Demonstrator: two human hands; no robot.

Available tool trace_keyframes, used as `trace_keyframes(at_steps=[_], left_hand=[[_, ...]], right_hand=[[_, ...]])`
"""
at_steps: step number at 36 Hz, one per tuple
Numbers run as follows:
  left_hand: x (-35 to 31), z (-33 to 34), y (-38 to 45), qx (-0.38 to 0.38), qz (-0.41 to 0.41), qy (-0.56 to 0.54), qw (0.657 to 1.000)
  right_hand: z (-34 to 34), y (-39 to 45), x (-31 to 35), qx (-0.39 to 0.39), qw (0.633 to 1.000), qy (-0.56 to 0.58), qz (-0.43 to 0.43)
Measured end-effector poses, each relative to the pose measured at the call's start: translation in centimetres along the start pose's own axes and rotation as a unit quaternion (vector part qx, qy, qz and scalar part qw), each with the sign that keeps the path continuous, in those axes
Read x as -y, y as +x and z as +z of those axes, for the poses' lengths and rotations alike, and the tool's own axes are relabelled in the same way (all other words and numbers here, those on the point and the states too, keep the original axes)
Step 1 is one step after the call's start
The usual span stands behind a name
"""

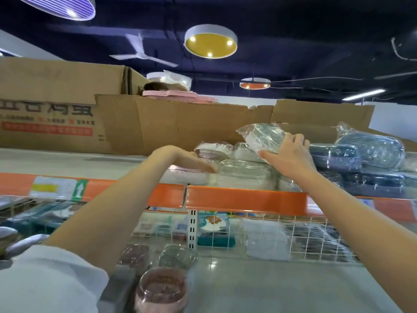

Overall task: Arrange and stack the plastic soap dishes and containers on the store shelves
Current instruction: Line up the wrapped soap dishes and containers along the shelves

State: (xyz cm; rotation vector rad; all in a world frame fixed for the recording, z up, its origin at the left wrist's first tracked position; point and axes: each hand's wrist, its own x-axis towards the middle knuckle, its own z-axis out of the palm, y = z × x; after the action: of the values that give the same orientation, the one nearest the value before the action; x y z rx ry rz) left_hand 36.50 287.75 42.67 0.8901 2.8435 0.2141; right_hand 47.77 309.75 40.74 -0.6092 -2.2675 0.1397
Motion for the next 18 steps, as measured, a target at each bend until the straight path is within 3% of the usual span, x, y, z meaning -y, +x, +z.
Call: trace_keyframes(at_steps=[9, 18], left_hand=[[2.0, -1.7, -0.2, 0.088, -0.004, 0.012, 0.996], [2.2, -1.6, -1.4, 0.052, 0.005, -0.017, 0.998]], right_hand=[[-0.1, -0.4, -0.1, -0.014, 0.999, 0.008, -0.034], [-0.3, -0.9, 0.2, -0.051, 0.997, 0.022, -0.058]])
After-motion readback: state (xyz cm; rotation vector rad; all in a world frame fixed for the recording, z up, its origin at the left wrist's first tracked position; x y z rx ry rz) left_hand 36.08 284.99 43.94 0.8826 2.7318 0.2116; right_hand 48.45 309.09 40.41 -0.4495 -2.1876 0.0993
